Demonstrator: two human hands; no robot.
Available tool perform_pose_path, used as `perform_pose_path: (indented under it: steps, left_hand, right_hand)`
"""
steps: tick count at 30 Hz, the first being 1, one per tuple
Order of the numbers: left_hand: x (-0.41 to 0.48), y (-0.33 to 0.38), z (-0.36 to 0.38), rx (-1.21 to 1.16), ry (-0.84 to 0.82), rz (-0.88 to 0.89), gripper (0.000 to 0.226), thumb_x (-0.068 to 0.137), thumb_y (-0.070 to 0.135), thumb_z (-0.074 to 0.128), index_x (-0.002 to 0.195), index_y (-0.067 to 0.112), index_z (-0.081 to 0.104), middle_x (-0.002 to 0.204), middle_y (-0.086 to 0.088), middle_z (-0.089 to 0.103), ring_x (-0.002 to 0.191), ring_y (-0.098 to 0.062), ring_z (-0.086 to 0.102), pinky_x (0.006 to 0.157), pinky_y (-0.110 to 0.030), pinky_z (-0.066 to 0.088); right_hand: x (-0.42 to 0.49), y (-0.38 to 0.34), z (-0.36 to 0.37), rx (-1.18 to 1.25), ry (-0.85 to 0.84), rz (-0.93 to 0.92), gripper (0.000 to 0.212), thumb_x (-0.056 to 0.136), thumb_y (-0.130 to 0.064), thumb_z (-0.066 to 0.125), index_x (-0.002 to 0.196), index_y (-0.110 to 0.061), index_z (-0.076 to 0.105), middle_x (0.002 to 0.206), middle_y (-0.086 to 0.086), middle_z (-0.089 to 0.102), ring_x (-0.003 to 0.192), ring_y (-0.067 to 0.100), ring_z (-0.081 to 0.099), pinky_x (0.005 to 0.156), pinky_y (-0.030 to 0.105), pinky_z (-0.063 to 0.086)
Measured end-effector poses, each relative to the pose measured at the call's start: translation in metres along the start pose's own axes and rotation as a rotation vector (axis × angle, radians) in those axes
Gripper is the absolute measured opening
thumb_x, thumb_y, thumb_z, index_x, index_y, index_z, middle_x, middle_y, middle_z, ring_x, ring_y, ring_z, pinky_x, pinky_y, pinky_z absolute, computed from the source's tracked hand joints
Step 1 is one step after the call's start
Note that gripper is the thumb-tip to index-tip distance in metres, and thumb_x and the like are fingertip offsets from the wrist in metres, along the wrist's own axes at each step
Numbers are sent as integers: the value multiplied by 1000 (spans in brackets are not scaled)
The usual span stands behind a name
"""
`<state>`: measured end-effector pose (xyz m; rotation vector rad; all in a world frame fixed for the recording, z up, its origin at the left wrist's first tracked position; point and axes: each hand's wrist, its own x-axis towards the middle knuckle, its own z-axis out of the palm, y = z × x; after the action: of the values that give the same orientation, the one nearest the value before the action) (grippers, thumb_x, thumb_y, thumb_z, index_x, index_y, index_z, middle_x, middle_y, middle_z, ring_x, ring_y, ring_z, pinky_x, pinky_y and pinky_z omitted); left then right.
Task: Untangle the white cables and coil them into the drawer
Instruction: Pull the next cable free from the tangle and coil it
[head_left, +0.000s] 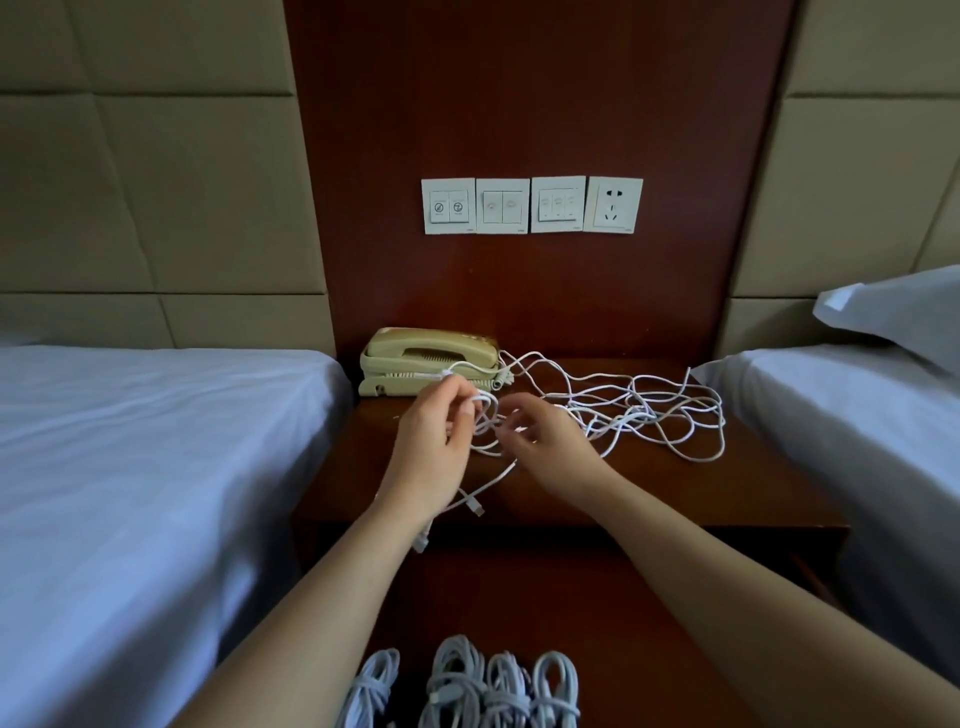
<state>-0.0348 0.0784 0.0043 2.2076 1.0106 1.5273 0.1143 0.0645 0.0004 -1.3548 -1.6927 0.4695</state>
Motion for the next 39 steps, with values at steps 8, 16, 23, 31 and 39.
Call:
perform_pose_path:
  steps: [8, 16, 23, 31, 39]
  left_hand:
    - [-10, -33, -5, 147, -180, -341, 5, 90, 14, 58, 94, 15, 60, 101, -2, 64, 87, -10, 60, 65, -8, 39]
    - [-13, -44, -22, 523, -482, -651, 26, 76, 36, 71, 83, 22, 50, 104, -2, 60, 98, -25, 58, 84, -36, 49]
    - [-9, -49, -34, 509, -410, -749, 27, 76, 35, 72, 91, 18, 56, 103, -4, 59, 97, -26, 59, 81, -35, 49]
    - [-9, -57, -30, 463, -390, -621, 7, 82, 28, 61, 78, 25, 57, 93, -1, 62, 93, -26, 62, 74, -32, 47]
    - [-10, -78, -44, 341, -220, -622, 16, 89, 23, 55, 74, 20, 57, 83, -3, 62, 86, -26, 60, 70, -31, 45]
  right_hand:
    - [-2, 19, 13, -340, -179, 38, 52, 89, -16, 60, 138, -13, 43, 127, 10, 52, 98, 19, 56, 81, 19, 37]
    - [7, 28, 21, -345, -120, 97, 32, 91, -19, 59, 121, -9, 51, 104, 4, 57, 89, 16, 52, 75, 24, 39]
    - [12, 22, 16, -335, -91, 125, 24, 96, -14, 46, 117, -8, 56, 100, 11, 63, 86, 23, 59, 71, 32, 47]
    - [27, -14, 39, -537, -222, -220, 23, 91, -14, 54, 111, -4, 61, 112, 11, 56, 102, 25, 54, 82, 30, 42]
    - [52, -31, 50, -933, -420, 45, 29, 94, -26, 53, 118, -10, 57, 123, 13, 55, 113, 34, 54, 86, 38, 44]
